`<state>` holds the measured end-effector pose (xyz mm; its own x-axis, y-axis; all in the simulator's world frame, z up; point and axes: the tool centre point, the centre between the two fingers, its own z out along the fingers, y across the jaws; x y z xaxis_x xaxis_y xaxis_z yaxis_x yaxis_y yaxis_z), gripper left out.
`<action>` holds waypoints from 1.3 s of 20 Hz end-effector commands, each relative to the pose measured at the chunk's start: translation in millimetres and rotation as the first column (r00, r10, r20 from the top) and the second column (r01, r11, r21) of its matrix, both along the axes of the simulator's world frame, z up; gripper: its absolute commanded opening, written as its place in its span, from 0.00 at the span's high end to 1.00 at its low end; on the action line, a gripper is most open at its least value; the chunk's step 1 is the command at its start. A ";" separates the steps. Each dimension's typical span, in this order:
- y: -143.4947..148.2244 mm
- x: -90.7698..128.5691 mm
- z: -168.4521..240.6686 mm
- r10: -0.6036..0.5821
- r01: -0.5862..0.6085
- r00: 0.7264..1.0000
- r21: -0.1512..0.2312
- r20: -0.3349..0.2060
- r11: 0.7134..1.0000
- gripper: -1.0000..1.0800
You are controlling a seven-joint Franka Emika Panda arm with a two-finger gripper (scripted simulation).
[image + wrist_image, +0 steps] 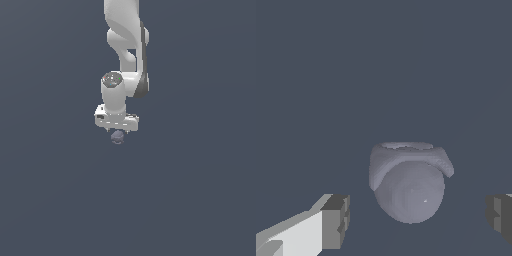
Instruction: Pick up the object and move it to a goal position.
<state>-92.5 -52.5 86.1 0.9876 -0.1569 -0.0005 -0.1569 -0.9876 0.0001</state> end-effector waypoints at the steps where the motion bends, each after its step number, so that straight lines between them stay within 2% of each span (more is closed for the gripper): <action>1: -0.1 -0.6 -6.5 0.000 0.000 1.000 0.000 -0.001 1.000 0.04; 8: 0.0 -1.9 -37.2 -0.001 0.001 1.000 0.000 0.000 1.000 0.04; 14: 0.0 -1.4 -46.5 -0.001 0.001 1.000 0.000 0.000 1.000 0.04; 15: 0.0 -1.4 -46.5 -0.001 0.001 1.000 0.000 0.000 1.000 1.00; 26: 0.3 -1.6 -45.2 -0.001 0.001 1.000 0.000 0.001 1.000 1.00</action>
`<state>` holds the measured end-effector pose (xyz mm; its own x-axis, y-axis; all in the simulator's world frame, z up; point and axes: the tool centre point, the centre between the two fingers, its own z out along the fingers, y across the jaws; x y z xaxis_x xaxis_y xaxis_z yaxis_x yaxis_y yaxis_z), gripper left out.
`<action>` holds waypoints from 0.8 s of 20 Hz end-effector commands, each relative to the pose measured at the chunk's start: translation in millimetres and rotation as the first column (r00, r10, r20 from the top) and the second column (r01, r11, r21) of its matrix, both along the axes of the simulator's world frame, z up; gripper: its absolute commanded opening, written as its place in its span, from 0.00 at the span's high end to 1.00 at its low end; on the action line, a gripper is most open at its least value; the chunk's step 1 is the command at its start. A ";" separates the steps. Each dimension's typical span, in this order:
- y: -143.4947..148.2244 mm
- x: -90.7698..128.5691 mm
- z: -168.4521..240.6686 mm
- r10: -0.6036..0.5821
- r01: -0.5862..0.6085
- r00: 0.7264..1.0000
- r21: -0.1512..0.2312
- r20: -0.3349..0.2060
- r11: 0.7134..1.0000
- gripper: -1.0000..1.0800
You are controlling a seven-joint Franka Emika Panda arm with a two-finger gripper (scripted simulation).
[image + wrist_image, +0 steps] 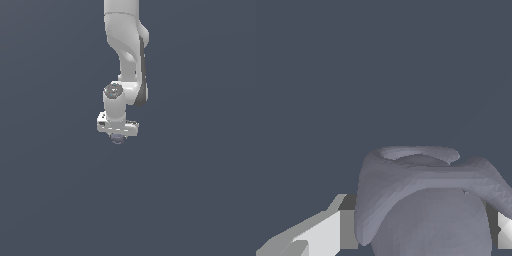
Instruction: Pick up the object and move it to a goal position.
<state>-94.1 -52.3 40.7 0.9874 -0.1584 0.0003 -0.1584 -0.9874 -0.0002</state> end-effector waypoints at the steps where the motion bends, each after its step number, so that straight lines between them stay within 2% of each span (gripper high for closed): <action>1: 0.6 0.0 0.8 0.000 0.000 1.000 0.000 0.000 1.000 1.00; 9: 16.8 -2.8 22.9 0.000 0.000 1.000 0.000 0.000 1.000 1.00; 16: 49.1 -8.0 67.8 0.000 0.000 1.000 -0.001 0.000 1.000 1.00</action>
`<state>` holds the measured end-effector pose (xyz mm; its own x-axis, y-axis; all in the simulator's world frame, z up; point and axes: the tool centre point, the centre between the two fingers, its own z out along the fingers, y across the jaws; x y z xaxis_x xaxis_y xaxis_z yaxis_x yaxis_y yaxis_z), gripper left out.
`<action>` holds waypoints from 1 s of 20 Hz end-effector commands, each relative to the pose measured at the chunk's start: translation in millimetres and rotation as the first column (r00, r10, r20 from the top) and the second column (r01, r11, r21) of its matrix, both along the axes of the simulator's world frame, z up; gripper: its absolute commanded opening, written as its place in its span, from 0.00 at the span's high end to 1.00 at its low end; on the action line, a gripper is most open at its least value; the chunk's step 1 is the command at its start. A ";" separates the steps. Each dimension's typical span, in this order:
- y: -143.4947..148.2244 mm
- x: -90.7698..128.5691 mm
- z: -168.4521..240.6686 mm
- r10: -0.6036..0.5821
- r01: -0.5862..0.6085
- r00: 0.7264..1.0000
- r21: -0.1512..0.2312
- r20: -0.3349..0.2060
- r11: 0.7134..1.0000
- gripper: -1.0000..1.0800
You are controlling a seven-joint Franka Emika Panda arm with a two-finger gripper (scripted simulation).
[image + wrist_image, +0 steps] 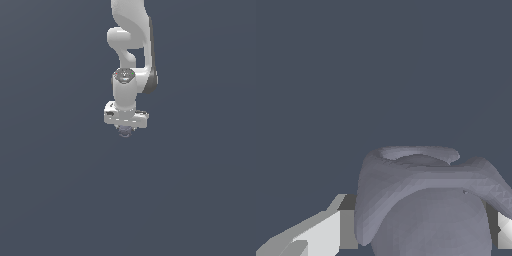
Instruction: Pick up the object and move it to a goal position.
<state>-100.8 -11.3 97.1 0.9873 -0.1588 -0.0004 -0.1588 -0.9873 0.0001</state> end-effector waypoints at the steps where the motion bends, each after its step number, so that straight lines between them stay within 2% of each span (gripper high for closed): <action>1: 14.1 -2.2 19.8 0.000 0.000 1.000 -0.001 0.001 1.000 1.00; 12: 84.9 -11.5 119.0 0.000 0.000 1.000 -0.003 0.001 1.000 1.00; 20: 120.3 -13.9 167.5 0.001 -0.001 1.000 -0.002 0.001 1.000 1.00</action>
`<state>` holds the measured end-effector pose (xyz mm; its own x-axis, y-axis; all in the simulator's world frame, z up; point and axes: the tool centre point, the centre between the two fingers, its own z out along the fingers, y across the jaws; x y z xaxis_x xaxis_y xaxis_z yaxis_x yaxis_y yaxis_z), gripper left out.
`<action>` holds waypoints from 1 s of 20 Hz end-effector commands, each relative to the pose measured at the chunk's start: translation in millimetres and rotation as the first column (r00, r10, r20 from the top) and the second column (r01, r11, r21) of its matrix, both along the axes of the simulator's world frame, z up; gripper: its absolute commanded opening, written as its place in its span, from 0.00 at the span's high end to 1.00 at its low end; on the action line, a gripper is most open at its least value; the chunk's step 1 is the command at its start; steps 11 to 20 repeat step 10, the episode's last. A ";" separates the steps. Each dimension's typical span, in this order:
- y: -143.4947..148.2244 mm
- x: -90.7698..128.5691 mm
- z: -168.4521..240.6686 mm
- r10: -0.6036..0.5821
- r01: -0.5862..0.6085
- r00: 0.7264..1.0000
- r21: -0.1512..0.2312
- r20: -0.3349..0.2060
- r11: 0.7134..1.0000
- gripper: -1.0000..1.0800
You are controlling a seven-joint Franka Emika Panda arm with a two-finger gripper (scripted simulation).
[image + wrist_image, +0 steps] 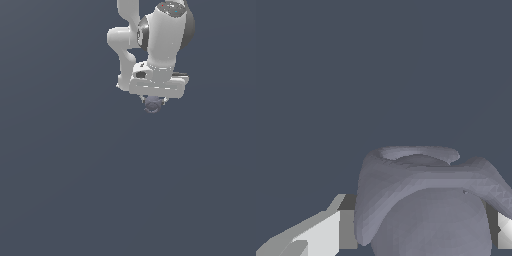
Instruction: Pick up the object and move it to a goal position.
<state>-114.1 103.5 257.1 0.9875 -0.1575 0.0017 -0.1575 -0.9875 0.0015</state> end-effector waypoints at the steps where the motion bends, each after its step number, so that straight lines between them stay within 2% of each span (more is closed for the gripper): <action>1: 8.2 -0.8 11.5 -0.001 0.001 1.000 0.001 -0.001 1.000 1.00; 7: 17.6 -0.3 23.8 -0.001 0.001 1.000 0.001 -0.001 1.000 1.00; 20: 17.7 0.5 23.5 -0.001 0.001 1.000 0.001 -0.001 1.000 1.00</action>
